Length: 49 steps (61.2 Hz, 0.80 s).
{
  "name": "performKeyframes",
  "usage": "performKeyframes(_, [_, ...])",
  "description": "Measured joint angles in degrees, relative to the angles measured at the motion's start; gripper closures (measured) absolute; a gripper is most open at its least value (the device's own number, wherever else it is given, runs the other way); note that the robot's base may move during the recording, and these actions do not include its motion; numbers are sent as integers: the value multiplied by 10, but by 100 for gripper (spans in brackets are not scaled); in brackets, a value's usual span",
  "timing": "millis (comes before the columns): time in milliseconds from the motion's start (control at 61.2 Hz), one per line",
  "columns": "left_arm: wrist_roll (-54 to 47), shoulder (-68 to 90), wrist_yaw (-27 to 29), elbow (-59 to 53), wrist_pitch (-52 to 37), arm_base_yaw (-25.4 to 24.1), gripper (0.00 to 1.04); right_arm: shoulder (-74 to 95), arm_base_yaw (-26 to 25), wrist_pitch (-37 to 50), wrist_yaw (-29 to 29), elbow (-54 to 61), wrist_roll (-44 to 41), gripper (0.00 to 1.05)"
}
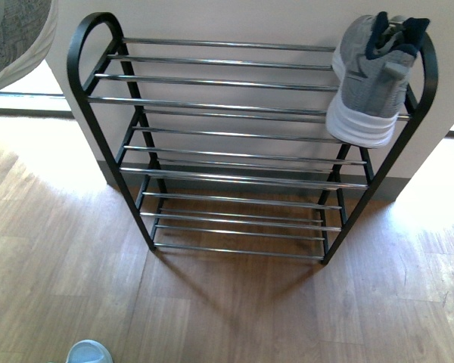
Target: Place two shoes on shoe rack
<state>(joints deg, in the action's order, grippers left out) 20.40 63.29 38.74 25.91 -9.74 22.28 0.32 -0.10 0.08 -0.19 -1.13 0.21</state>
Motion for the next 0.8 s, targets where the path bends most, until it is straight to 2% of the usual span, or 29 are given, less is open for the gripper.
performKeyframes(425, [0,1,-16,0,0,6,103,0,0,0,4,0,0,9])
performKeyframes(638, [0,2,-6,0,0,4,103,0,0,0,4,0,0,9])
performKeyframes(703, [-1,12,8,-3,-42,1,103,0,0,0,2,0,0,9])
performKeyframes(801, [12,67,-39,38,-50,-23,103,0,0,0,2,0,0,9])
